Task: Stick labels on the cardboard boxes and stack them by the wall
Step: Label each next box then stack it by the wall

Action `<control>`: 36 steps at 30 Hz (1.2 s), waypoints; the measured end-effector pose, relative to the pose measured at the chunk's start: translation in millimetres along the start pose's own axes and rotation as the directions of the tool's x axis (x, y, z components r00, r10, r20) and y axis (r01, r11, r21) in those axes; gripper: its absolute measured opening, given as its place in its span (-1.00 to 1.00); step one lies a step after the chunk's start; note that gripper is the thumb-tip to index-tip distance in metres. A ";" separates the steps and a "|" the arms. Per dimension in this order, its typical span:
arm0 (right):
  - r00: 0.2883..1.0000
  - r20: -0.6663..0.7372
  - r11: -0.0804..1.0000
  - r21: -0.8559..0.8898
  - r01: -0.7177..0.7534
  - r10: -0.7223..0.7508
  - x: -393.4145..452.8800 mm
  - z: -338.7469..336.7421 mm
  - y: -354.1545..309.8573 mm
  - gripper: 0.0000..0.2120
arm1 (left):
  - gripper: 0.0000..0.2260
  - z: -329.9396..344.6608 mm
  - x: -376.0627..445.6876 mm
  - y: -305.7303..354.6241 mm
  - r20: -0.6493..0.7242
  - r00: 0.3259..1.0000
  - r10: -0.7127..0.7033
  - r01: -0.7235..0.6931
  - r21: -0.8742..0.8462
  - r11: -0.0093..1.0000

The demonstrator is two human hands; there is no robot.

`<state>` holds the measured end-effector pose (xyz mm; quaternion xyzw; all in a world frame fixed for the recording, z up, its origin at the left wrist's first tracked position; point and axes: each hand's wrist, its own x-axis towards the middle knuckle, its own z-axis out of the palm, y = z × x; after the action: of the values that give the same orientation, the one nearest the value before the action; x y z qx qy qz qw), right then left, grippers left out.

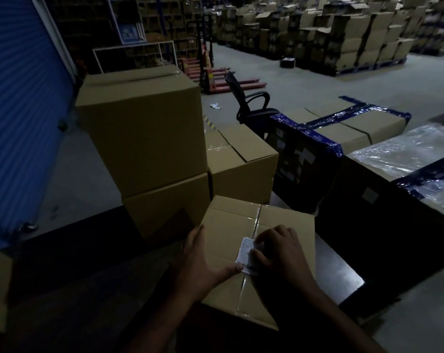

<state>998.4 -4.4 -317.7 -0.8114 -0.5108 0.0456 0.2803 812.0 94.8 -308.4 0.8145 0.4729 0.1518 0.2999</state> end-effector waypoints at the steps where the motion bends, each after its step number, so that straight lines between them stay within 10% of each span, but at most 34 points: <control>1: 1.000 0.009 1.000 0.026 -0.001 0.001 0.7 -1.8 0.2 -0.85 | 0.24 -0.2 0.3 0.1 0.003 1.000 0.000 0.000 0.006 1.000; 11: 0.969 -0.177 0.965 -0.166 -0.201 0.171 -44.7 -8.6 1.6 -0.70 | 0.11 -2.7 7.0 -6.3 -0.011 0.999 -0.031 0.031 -0.029 0.999; 16: 0.989 -0.089 0.991 -0.040 -0.125 0.121 -27.7 -12.2 0.2 -0.67 | -0.13 6.5 0.1 -4.6 -0.067 0.992 -0.105 0.100 -0.071 0.992; 23: 0.998 0.008 0.998 -0.039 0.057 -0.057 25.8 -27.3 30.2 -0.61 | 0.04 8.3 -19.9 -9.0 -0.031 0.968 -0.248 0.244 -0.104 0.964; 36: 0.998 0.023 0.992 -0.105 0.068 -0.066 3.4 -8.9 18.2 -0.61 | 0.13 23.1 12.9 20.1 -0.080 0.990 0.113 -0.087 0.275 0.958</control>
<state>1017.9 -10.9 -318.7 -0.8070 -0.5423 0.0171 0.2332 844.5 90.5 -314.0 0.8625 0.4612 0.1393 0.1548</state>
